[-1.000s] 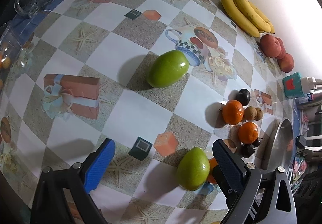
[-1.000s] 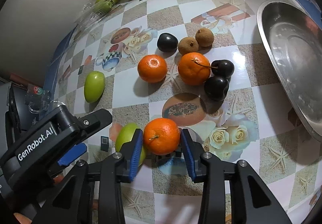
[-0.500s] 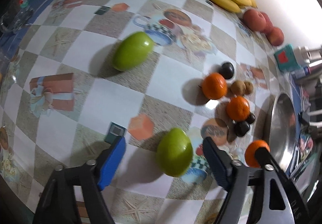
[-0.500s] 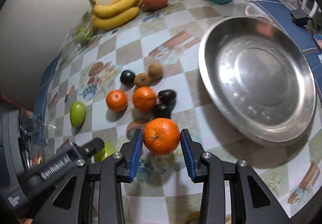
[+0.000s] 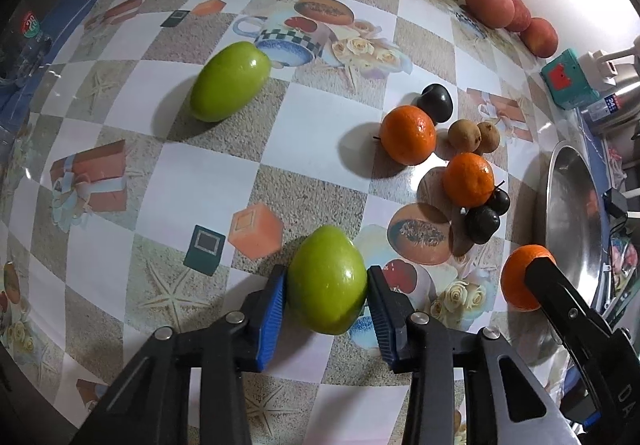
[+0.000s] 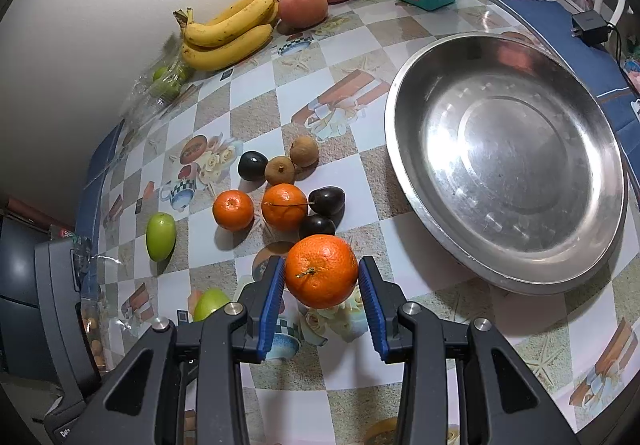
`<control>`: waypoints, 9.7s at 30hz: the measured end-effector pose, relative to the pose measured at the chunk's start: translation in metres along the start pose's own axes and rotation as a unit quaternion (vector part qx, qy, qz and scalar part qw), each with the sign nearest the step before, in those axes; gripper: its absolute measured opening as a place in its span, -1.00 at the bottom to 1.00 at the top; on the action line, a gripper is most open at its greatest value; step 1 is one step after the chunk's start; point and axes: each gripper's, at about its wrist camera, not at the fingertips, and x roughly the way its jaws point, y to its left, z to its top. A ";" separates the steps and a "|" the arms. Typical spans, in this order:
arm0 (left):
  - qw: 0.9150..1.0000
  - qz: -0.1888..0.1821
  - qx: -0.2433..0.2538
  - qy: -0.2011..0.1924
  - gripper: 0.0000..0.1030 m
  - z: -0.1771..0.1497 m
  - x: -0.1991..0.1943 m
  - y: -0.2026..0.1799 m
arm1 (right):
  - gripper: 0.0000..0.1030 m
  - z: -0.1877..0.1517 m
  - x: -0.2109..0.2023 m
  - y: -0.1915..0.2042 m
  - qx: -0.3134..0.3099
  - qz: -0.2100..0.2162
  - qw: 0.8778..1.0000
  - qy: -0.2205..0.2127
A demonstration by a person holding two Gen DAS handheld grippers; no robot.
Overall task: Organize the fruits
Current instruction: 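Grasp the green pear with the left tool while the right tool lifts the orange, then carry the green pear and the orange in both tools over the steel plate, then open both tools to drop the pear and orange into the steel plate, then withdraw both tools from the plate back toward the fruit cluster, then grasp the dark plum with the right tool while the left tool approaches an orange, then grasp the orange with the left tool, then carry the dark plum and the orange in both tools over the steel plate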
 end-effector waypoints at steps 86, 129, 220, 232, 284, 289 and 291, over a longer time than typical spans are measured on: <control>0.987 0.075 0.068 -0.127 0.97 0.060 -0.054 -0.067 | -0.21 0.033 -0.024 -0.070 0.056 -0.157 0.983 -0.074; 0.981 0.087 -0.033 -0.171 1.00 0.053 -0.079 0.033 | 0.89 0.009 0.001 0.027 -0.081 -0.028 0.988 -0.128; 0.990 -0.092 0.041 -0.098 -0.28 0.081 -0.031 -0.029 | -0.46 0.004 0.058 0.030 -0.070 -0.029 0.997 0.019; 0.988 -0.084 0.041 -0.125 -0.28 0.080 -0.051 -0.031 | -0.46 0.011 0.036 0.027 -0.047 -0.013 0.999 -0.009; 0.950 -0.085 0.282 -0.100 -0.27 0.010 -0.004 -0.223 | -0.46 0.043 -0.018 -0.142 0.167 -0.135 0.964 -0.157; 0.951 -0.079 0.284 -0.089 -0.27 0.007 0.006 -0.225 | -0.45 0.042 -0.013 -0.145 0.169 -0.137 0.965 -0.150; 0.951 -0.076 0.286 -0.085 -0.27 0.005 0.009 -0.226 | -0.45 0.041 -0.011 -0.147 0.172 -0.137 0.965 -0.146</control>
